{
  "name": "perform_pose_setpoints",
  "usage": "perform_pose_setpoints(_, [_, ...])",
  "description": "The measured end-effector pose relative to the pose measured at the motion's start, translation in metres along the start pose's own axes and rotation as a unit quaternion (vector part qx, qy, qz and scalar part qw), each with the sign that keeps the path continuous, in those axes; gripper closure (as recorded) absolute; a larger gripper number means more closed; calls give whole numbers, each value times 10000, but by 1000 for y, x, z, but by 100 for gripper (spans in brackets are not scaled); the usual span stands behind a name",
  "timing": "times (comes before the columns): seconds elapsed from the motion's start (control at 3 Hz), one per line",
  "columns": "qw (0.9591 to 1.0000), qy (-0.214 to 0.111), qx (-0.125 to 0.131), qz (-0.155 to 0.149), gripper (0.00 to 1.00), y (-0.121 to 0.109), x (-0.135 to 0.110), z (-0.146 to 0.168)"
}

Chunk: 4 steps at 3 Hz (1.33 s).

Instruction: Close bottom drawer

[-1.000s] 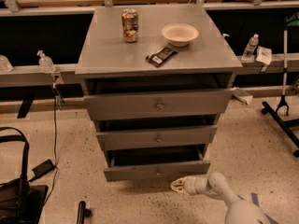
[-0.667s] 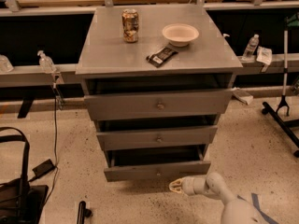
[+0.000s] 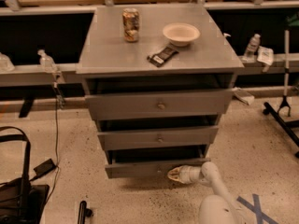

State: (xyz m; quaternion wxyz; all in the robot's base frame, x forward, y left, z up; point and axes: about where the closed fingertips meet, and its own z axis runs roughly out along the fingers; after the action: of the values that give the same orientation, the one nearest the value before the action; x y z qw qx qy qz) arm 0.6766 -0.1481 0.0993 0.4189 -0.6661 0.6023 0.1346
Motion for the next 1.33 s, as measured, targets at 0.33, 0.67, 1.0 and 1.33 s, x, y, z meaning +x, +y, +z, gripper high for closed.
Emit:
perform_pose_setpoints(0.33, [10000,13,48,-4,100,-4,1,-2])
perform_pose_setpoints(0.67, [9993,103,351,-35,100,-33,6,-11])
perform_pose_setpoints(1.0, [9993,102,350,-35,100,-33,6,-11])
perform_pose_setpoints(1.33, [9976,211,652,-86,100,-67,8,-18])
